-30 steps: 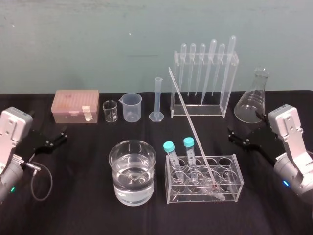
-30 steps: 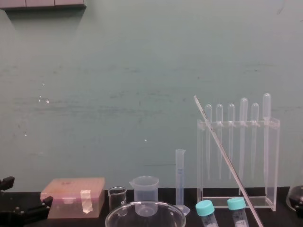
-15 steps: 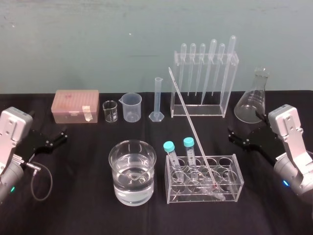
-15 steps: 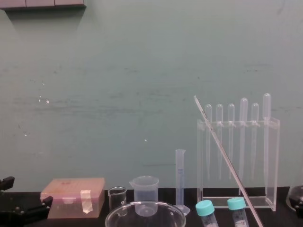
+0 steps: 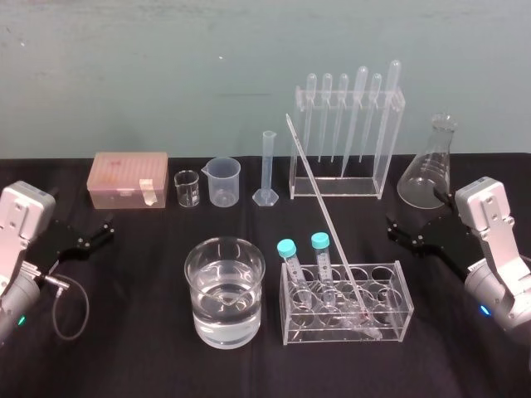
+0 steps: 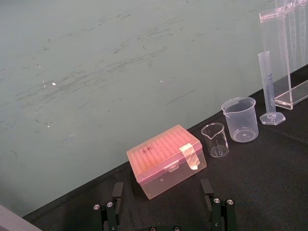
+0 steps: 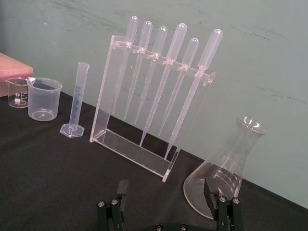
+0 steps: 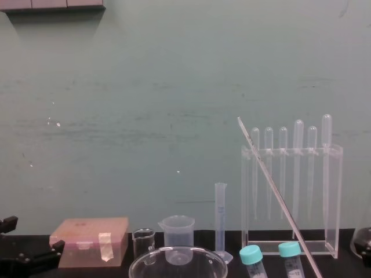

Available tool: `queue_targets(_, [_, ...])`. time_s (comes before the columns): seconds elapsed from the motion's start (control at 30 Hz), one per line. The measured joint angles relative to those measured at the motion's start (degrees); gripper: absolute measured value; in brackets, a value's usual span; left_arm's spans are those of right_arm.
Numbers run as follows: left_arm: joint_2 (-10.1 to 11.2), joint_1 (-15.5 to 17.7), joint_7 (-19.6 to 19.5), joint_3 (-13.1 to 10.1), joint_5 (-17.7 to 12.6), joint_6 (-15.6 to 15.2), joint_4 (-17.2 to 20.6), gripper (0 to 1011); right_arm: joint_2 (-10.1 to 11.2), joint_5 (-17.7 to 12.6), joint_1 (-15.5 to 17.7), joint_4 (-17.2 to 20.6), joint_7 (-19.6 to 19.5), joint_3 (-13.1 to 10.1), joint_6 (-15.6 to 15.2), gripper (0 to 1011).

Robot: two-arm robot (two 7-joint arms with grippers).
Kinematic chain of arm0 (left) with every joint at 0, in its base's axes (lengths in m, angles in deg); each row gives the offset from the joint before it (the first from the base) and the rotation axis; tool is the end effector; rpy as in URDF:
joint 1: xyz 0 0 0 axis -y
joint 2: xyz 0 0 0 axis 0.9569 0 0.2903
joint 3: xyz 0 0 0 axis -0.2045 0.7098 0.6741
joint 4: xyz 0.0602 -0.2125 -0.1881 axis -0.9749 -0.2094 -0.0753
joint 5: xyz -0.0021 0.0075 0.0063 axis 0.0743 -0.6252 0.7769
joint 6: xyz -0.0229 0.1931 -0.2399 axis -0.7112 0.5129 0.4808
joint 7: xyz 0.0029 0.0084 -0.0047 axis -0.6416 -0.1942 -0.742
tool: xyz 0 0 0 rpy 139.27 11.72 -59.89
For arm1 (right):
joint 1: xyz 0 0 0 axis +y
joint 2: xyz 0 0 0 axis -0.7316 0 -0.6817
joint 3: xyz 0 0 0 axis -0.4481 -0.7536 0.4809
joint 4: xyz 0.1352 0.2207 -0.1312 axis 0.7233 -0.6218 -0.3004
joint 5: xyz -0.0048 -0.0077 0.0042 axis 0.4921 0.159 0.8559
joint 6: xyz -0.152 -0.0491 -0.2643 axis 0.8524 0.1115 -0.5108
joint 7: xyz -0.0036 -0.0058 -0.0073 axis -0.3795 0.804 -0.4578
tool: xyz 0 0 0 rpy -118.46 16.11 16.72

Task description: Hold the thermometer with one hand and immerse one end into the beaker, then reinsert it into the test tube rack.

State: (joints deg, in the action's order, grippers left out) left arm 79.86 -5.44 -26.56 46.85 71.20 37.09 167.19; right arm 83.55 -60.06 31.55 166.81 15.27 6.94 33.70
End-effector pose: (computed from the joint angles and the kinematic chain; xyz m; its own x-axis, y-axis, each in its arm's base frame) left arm 0.3581 0.0827 -0.3022 0.2921 0.8803 0.3737 -0.9553 0.2873 0.0700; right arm 0.3581 -0.0827 -0.3023 0.2924 -0.8802 0.3739 0.9552 0.2874 -0.0705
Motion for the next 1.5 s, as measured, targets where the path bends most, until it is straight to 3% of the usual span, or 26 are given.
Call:
queue_targets(0.23, [0.0, 0.0, 0.0, 0.0, 0.0, 0.0, 0.0, 1008, 0.3, -0.3, 0.1, 0.5, 1.0, -0.7, -0.6, 1003])
queue_targets(0.37, [0.0, 0.0, 0.0, 0.0, 0.0, 0.0, 0.0, 1008, 0.7, -2.4, 0.3, 1.8, 3.4, -2.2, -1.9, 1003])
queue_targets(0.47, [0.0, 0.0, 0.0, 0.0, 0.0, 0.0, 0.0, 1008, 1.0, -6.2, 0.4, 3.7, 6.5, -4.0, -3.9, 1003])
queue_targets(0.63, [0.0, 0.0, 0.0, 0.0, 0.0, 0.0, 0.0, 1008, 1.2, -14.6, -0.5, 7.5, 13.9, -7.0, -9.8, 1003])
queue_targets(0.67, [0.0, 0.0, 0.0, 0.0, 0.0, 0.0, 0.0, 1008, 1.2, -14.6, -0.5, 7.5, 13.9, -7.0, -9.8, 1003])
queue_targets(0.77, [0.0, 0.0, 0.0, 0.0, 0.0, 0.0, 0.0, 1008, 1.4, -18.7, -2.8, 9.4, 19.6, -7.6, -13.9, 1003])
queue_targets(0.9, [0.0, 0.0, 0.0, 0.0, 0.0, 0.0, 0.0, 1008, 1.4, -21.4, -4.8, 10.7, 24.2, -7.7, -17.0, 1003])
queue_targets(0.97, [0.0, 0.0, 0.0, 0.0, 0.0, 0.0, 0.0, 1008, 1.5, -23.8, -6.9, 11.8, 27.9, -7.2, -19.4, 1003])
queue_targets(1.17, [0.0, 0.0, 0.0, 0.0, 0.0, 0.0, 0.0, 1008, 1.9, -26.8, -10.7, 12.2, 32.8, -4.8, -22.4, 1003])
queue_targets(1.5, [0.0, 0.0, 0.0, 0.0, 0.0, 0.0, 0.0, 1008, 0.1, -24.6, -17.1, 7.5, 33.8, 1.6, -25.7, 1003])
